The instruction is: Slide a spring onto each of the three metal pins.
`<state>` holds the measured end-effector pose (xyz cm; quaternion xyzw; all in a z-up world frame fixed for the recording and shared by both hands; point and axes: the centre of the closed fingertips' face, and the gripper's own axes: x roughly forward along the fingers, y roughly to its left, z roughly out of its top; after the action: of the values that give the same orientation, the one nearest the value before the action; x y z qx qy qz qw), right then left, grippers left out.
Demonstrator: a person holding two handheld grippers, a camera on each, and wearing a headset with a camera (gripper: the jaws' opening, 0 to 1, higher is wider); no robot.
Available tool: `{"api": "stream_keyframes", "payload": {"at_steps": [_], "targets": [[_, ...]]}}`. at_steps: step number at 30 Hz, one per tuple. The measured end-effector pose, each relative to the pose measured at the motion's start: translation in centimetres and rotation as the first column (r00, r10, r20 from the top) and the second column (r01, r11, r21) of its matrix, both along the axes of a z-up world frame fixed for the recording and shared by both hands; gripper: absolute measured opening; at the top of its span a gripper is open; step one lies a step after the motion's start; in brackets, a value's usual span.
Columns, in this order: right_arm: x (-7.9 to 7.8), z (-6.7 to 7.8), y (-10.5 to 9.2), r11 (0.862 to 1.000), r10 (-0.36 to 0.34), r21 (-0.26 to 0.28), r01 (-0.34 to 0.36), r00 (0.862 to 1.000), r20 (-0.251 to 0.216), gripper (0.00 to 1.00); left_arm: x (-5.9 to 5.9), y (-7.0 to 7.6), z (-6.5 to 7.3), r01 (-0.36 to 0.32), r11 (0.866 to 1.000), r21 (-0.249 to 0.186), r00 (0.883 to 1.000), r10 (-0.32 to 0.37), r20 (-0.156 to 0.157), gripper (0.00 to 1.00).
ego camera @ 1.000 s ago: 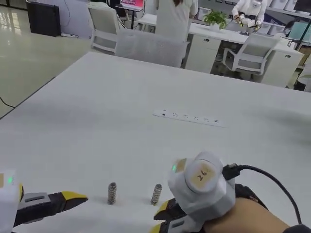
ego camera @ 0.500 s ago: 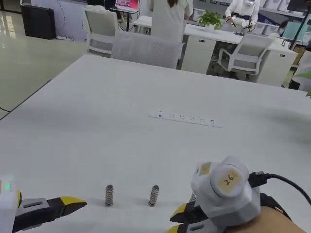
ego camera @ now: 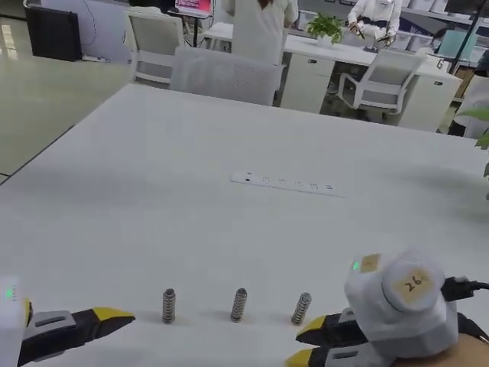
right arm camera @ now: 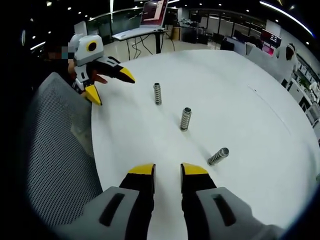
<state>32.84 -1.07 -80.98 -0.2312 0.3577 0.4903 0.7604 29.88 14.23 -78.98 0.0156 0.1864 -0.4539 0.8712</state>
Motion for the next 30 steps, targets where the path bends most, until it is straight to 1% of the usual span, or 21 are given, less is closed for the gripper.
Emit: {"api": "stream_keyframes", "payload": {"at_steps": [8,13,16,22,25,30], "targets": [[0.3,0.2,-1.1,0.999,-0.034,0.014,0.033,0.999,0.015,0.19,0.0,0.1,0.0,-0.005,1.0,-0.001,1.0,0.005,0.002,0.54],[0.9,0.9,-1.7,0.997,-0.062,0.041,0.061,0.997,0.042,0.22,0.0,0.1,0.1,-0.009,1.0,-0.001,1.0,0.009,0.002,0.55],[1.3,1.1,-1.9,0.996,-0.075,0.046,0.073,0.996,0.057,0.24,0.0,0.1,0.1,-0.011,1.0,-0.002,1.0,0.011,0.003,0.55],[1.9,1.3,-2.6,0.993,-0.105,0.062,0.1,0.991,0.082,0.31,0.0,0.0,0.2,-0.012,1.0,0.0,1.0,0.012,0.002,0.56],[2.1,1.3,-2.7,0.99,-0.118,0.088,0.11,0.989,0.089,0.37,0.2,0.1,0.3,-0.024,1.0,-0.001,1.0,0.024,0.003,0.57],[2.2,1.0,-2.9,0.989,-0.115,0.108,0.103,0.987,0.114,0.44,0.3,0.0,0.1,-0.03,1.0,-0.003,1.0,0.03,-0.002,0.59]]}}
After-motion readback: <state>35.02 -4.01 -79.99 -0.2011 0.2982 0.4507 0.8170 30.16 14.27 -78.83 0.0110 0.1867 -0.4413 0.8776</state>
